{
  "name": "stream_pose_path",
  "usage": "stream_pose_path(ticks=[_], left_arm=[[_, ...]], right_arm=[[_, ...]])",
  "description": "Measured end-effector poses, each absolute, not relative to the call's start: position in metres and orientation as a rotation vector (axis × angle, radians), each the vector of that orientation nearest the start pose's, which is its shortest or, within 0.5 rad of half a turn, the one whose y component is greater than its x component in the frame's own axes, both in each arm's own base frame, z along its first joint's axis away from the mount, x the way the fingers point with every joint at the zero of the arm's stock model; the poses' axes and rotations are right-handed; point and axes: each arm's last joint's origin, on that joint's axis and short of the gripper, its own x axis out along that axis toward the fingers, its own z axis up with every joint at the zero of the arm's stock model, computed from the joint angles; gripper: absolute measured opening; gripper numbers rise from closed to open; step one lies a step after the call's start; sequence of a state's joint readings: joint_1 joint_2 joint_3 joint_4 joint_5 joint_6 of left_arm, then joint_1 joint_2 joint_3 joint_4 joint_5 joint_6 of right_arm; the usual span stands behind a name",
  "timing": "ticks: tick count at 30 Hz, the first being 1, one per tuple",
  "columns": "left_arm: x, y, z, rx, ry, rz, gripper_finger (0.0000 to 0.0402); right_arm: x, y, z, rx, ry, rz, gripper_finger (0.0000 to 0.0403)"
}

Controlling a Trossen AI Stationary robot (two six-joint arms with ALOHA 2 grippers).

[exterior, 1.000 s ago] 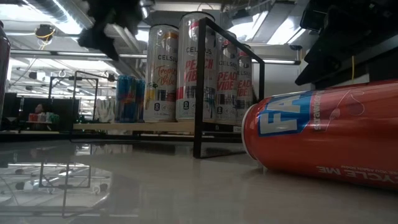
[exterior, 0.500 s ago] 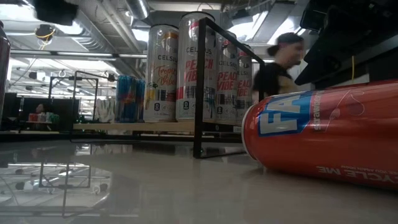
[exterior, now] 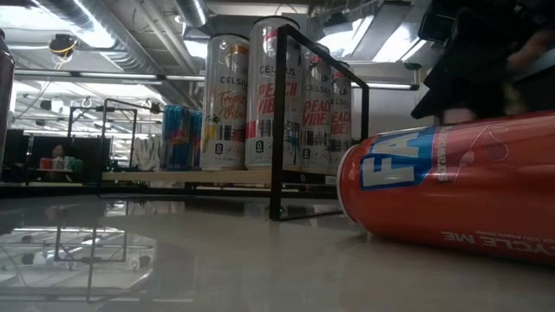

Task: Place canned beverage on shelf
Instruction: Put the blue soda can on the shelf aligned with the other blue soda cans

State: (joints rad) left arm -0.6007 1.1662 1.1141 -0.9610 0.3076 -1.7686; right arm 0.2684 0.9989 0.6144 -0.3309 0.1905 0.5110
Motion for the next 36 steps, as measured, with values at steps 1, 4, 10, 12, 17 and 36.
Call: stream_pose_path(ticks=[1, 4, 10, 12, 17, 36], left_arm=[[0.170, -0.133, 0.311, -1.321, 1.437, 0.304, 0.0336], [0.166, -0.146, 0.306, -1.283, 1.485, 0.305, 0.0336], [0.157, -0.171, 0.295, -1.172, 1.567, 0.289, 0.0336], [0.155, -0.177, 0.292, -1.143, 1.586, 0.287, 0.0336], [0.150, -0.187, 0.287, -1.092, 1.614, 0.280, 0.0336], [0.139, -0.197, 0.283, -0.906, 1.315, 0.274, 0.0336]], right_arm=[[0.194, 0.048, 0.226, 0.327, 0.696, -0.105, 0.0353], [0.194, 0.048, 0.226, 0.327, 0.695, -0.105, 0.0353], [0.194, 0.048, 0.226, 0.327, 0.695, -0.105, 0.0353], [0.194, 0.047, 0.226, 0.327, 0.696, -0.105, 0.0353], [0.194, 0.048, 0.226, 0.327, 0.696, -0.105, 0.0353], [0.194, 0.048, 0.226, 0.327, 0.696, -0.105, 0.0353]])
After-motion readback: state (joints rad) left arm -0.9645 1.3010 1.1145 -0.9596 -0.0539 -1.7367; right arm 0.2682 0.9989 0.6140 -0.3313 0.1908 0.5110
